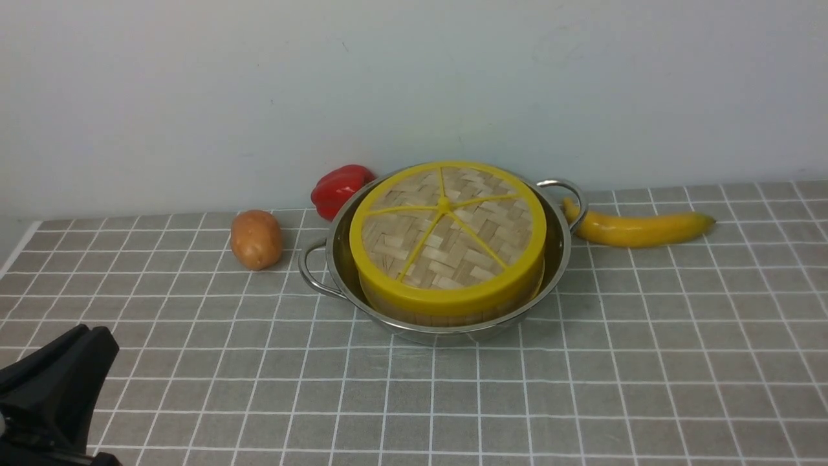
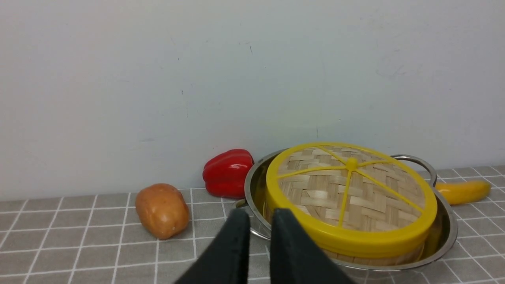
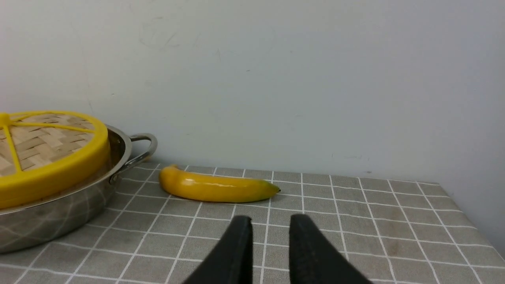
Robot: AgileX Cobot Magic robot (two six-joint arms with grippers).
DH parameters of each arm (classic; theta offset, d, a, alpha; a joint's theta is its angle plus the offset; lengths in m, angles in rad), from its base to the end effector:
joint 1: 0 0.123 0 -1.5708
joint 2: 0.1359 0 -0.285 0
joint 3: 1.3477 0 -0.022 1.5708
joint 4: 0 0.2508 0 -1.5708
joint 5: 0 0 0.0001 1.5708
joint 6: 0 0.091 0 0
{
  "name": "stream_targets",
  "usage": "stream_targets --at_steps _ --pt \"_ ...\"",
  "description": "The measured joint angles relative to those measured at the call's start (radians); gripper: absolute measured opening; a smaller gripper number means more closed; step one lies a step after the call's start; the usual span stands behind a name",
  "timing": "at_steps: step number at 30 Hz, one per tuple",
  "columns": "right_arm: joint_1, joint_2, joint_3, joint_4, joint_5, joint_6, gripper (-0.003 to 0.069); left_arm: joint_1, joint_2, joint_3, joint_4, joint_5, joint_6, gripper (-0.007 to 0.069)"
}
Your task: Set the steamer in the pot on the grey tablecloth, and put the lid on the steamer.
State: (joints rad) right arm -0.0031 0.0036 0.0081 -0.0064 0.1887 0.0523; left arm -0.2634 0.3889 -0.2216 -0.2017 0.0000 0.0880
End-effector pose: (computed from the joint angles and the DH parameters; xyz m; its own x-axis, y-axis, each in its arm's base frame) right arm 0.0566 -0.0003 0.1931 -0.1126 0.0463 -0.9926 0.0095 0.9989 0.0456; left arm 0.0925 -0.0250 0.2603 -0.1063 -0.0888 -0.9904 0.2499 0.9616 -0.1131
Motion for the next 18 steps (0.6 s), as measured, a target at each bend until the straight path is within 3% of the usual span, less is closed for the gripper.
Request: stream_targets --at_steps 7,18 --pt "0.000 0.000 0.000 0.000 0.001 0.000 0.0185 0.010 -0.027 0.000 0.009 0.012 0.008 0.0096" --pt "0.000 0.000 0.000 0.000 0.002 0.000 0.0208 0.260 -0.261 0.158 0.123 0.140 0.104 0.0106"
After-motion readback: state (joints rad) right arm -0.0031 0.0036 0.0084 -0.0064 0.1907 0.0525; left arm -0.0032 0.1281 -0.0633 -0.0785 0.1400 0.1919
